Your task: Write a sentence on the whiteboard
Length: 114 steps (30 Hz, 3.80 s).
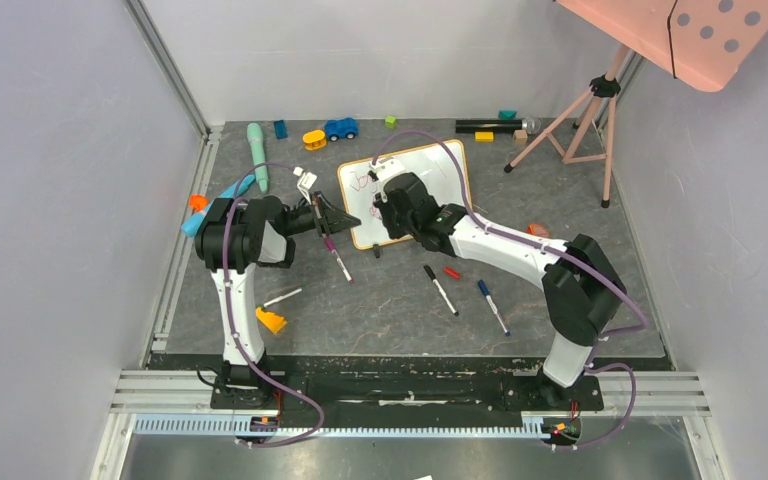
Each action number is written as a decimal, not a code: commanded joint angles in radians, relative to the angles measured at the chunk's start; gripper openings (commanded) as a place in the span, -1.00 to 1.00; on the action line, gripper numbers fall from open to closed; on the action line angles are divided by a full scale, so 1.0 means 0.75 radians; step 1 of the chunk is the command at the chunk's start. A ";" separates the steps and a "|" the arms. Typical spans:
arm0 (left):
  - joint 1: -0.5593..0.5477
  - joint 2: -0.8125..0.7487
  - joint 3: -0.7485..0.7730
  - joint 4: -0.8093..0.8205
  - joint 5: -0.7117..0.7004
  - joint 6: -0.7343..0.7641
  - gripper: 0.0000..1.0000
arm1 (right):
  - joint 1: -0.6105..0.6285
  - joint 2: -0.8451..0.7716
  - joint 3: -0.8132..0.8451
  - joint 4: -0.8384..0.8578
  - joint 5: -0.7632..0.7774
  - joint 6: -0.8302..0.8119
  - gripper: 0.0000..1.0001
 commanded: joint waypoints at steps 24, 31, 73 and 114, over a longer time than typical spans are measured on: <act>-0.020 0.051 -0.027 0.054 0.150 0.119 -0.96 | -0.030 0.021 0.137 -0.029 -0.029 -0.032 -1.00; -0.020 0.053 -0.023 0.054 0.147 0.116 -0.96 | -0.031 -0.113 0.047 -0.005 -0.125 -0.061 -1.00; -0.020 0.052 -0.023 0.054 0.152 0.121 -0.96 | -0.041 -0.004 0.130 -0.048 0.126 -0.052 -1.00; -0.020 0.051 -0.023 0.055 0.151 0.117 -0.96 | -0.051 -0.025 0.086 -0.073 0.175 -0.061 -1.00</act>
